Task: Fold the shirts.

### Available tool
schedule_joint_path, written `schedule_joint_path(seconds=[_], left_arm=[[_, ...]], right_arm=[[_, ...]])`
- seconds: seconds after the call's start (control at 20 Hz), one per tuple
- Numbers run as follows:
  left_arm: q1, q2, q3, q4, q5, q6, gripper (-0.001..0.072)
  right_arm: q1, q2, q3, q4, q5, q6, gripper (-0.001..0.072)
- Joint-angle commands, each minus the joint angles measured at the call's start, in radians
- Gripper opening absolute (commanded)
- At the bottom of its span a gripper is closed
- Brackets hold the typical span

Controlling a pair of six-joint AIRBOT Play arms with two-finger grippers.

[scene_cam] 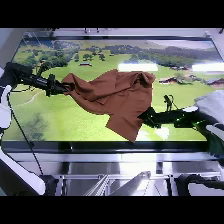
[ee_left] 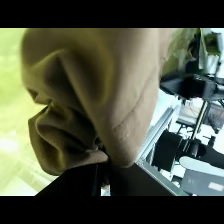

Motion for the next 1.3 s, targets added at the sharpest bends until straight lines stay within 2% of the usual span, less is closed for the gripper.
schedule_joint_path(seconds=[0.0, 0.15, 0.25, 0.45, 0.55, 0.75, 0.9, 1.05, 1.15, 1.25], left_arm=[[-0.020, 0.014, 0.000, -0.005, -0.016, 0.008, 0.0022], [-0.012, 0.111, -0.002, -0.016, -0.007, 0.035, 0.0022], [0.014, 0.243, -0.063, -0.050, -0.009, 0.046, 0.0022], [0.093, 0.573, -0.293, -0.058, 0.028, 0.053, 0.0025], [0.132, 0.766, -0.402, -0.091, 0.004, 0.056, 0.0026], [0.154, 1.139, -0.469, -0.219, -0.015, 0.060, 0.0026], [0.154, 1.306, -0.340, -0.219, -0.093, 0.060, 0.0026], [0.154, 1.291, -0.151, -0.202, -0.181, 0.061, 0.0026], [0.154, 1.178, -0.023, -0.203, -0.211, 0.069, 0.0026], [0.154, 1.012, 0.067, -0.205, -0.205, 0.007, 0.0026]], right_arm=[[0.018, -0.031, 0.007, 0.299, 0.035, -0.245, 0.0016], [-0.057, 0.031, 0.043, 0.384, 0.156, -0.335, 0.0015], [-0.135, 0.148, 0.049, 0.382, 0.193, -0.335, 0.0015], [-0.371, 0.533, 0.059, 0.382, 0.214, -0.316, 0.0015], [-0.512, 0.727, 0.090, 0.381, 0.226, -0.269, 0.0015], [-0.741, 1.001, 0.269, 0.382, 0.357, -0.217, 0.0014], [-0.729, 1.030, 0.501, 0.372, 0.326, -0.218, 0.0014], [-0.730, 0.951, 0.695, 0.312, 0.264, -0.226, 0.0014], [-0.730, 0.864, 0.755, 0.311, 0.181, -0.271, 0.0014], [-0.710, 0.744, 0.761, 0.307, 0.180, -0.270, 0.0014]])
